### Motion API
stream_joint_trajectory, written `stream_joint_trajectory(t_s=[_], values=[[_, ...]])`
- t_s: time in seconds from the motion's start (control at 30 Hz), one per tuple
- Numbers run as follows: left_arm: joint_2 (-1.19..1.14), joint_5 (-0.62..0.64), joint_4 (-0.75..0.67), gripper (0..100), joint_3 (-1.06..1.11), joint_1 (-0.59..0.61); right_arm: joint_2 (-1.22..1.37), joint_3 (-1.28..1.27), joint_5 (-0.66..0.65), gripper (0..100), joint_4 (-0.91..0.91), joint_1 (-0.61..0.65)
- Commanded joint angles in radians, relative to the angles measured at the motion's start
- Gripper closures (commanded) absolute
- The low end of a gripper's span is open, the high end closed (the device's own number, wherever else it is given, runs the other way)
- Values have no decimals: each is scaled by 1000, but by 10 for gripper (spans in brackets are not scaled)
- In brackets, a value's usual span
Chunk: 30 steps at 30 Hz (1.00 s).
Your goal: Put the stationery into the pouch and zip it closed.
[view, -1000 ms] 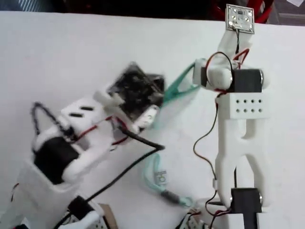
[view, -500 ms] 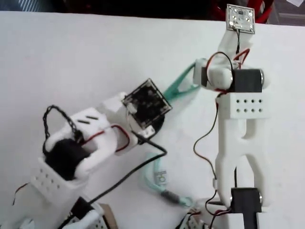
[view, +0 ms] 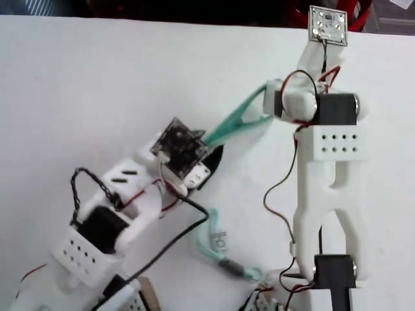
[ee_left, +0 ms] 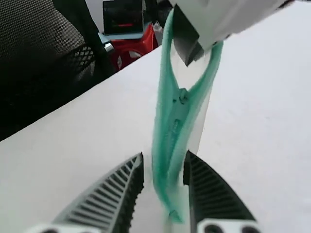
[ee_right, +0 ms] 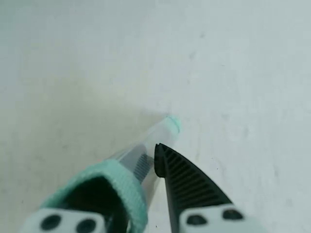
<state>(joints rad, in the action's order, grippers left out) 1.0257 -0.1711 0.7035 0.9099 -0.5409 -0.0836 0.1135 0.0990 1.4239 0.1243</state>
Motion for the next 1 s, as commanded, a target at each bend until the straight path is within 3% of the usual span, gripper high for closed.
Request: stream_joint_trajectory(t_s=[0.0, 0.13, 0.23, 0.33, 0.37, 0.57, 0.8, 0.97], values=[[27, 101, -269, 854, 140, -4, 24, -57, -11, 981, -13, 7], [27, 140, -454, 857, 250, -7, 25, -58, -11, 981, -13, 5], [27, 137, -480, 871, 275, -33, 25, -91, -11, 981, -48, 10], [25, 135, -480, 986, 275, -41, 25, -121, -11, 981, -96, 10], [25, 135, -480, 978, 276, -38, 24, -121, -11, 981, -97, 10], [91, 135, -423, 979, 269, -41, 19, -120, -18, 971, -94, 61], [390, 60, -253, 979, 279, -16, -35, 52, -32, 725, 70, 142], [417, 55, -264, 979, 347, 4, -143, 304, -178, 755, 286, 179]])
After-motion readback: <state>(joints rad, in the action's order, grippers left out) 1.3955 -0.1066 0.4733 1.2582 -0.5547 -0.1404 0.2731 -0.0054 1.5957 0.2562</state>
